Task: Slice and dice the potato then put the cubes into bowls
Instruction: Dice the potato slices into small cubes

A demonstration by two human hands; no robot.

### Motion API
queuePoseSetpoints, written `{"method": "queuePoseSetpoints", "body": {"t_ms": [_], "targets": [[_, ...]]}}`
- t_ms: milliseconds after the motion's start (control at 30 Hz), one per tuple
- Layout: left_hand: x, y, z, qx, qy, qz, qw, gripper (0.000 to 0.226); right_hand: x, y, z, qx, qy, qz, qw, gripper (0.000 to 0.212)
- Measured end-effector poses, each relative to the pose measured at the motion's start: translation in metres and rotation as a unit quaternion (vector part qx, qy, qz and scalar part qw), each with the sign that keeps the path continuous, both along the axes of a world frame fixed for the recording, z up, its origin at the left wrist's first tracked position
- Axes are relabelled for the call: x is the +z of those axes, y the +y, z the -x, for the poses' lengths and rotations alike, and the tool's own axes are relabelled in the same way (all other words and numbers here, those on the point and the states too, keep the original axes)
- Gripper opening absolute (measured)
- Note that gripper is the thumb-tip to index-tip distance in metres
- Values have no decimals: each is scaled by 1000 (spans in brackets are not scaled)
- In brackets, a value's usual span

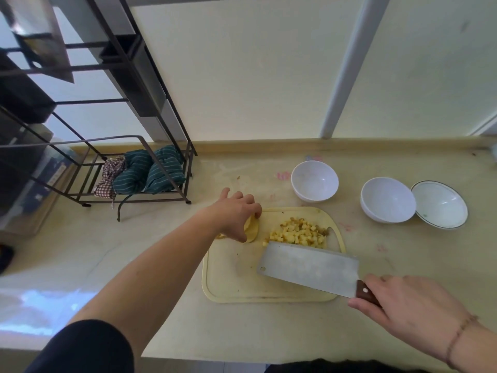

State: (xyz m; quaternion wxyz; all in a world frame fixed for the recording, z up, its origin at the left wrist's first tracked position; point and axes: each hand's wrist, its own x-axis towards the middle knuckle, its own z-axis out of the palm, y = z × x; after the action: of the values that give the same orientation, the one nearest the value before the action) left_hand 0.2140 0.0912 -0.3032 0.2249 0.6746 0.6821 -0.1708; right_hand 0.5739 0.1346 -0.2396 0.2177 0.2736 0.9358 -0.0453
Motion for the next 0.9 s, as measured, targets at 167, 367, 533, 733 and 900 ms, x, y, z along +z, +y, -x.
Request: {"method": "queuePoseSetpoints", "body": {"t_ms": [167,367,533,733,900], "targets": [[1,2,-1,-29,13,2,999,74,-3,0,-1,5,10,5,1000,105],[7,8,-6,-57,28,1,998,68,-7,1,-4,18,1,6,1000,103],[11,6,-8,-8,-50,-26,998,33,-4,0,-11,-3,4,1,1000,101],[8,0,-11,55,-125,-65,988,12,-8,2,-30,-84,109,10,991,87],[3,-6,-21,207,-226,-141,941,15,-15,1,-43,-169,153,58,972,73]]}}
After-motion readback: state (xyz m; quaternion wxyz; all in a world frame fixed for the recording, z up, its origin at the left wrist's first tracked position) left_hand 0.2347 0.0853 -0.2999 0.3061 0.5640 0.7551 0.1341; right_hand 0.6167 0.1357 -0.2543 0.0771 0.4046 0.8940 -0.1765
